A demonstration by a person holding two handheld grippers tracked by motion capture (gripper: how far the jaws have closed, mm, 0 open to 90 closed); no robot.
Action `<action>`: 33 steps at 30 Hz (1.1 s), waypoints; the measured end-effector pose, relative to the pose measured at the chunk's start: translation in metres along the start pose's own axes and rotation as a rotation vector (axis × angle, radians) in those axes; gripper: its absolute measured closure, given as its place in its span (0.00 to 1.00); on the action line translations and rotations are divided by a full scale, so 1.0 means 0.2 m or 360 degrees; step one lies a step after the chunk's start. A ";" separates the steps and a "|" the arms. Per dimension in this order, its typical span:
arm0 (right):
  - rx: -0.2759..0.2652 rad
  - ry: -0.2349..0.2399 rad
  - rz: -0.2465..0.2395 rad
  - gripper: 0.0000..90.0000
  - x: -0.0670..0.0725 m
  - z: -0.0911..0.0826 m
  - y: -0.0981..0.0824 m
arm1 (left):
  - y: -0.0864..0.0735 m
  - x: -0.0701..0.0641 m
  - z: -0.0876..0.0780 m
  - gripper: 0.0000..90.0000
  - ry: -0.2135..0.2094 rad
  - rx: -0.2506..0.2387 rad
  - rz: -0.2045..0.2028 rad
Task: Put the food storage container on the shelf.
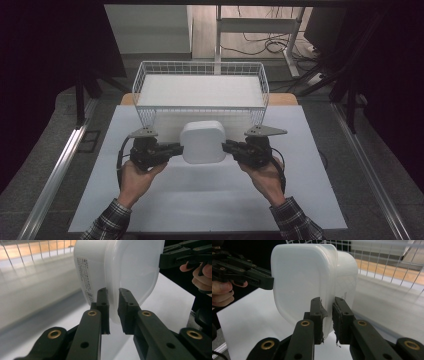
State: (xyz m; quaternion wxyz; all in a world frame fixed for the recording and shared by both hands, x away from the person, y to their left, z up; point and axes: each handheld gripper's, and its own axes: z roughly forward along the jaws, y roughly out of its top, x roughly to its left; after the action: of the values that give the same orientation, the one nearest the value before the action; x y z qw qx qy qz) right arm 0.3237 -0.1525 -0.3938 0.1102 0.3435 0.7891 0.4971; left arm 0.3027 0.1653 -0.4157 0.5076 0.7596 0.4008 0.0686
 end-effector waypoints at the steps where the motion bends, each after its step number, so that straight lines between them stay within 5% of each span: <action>1: -0.0011 0.0001 0.0000 0.87 0.00 0.00 0.01 | 0.03 0.00 -0.01 0.89 0.0006 -0.0013 0.0008; 21: -0.0152 0.0022 -0.0004 0.87 -0.03 -0.02 0.33 | 0.36 0.02 -0.15 0.89 0.0075 -0.0137 0.0106; 33: -0.0199 0.0000 0.0000 0.87 -0.07 -0.01 0.52 | 0.54 0.06 -0.19 0.89 0.0108 -0.0205 0.0109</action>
State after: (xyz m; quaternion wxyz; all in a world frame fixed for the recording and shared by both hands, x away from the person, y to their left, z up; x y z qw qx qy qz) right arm 0.3783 -0.1348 -0.3062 0.1313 0.3360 0.7566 0.5454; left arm 0.3499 0.1817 -0.3118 0.5390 0.7358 0.3863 0.1373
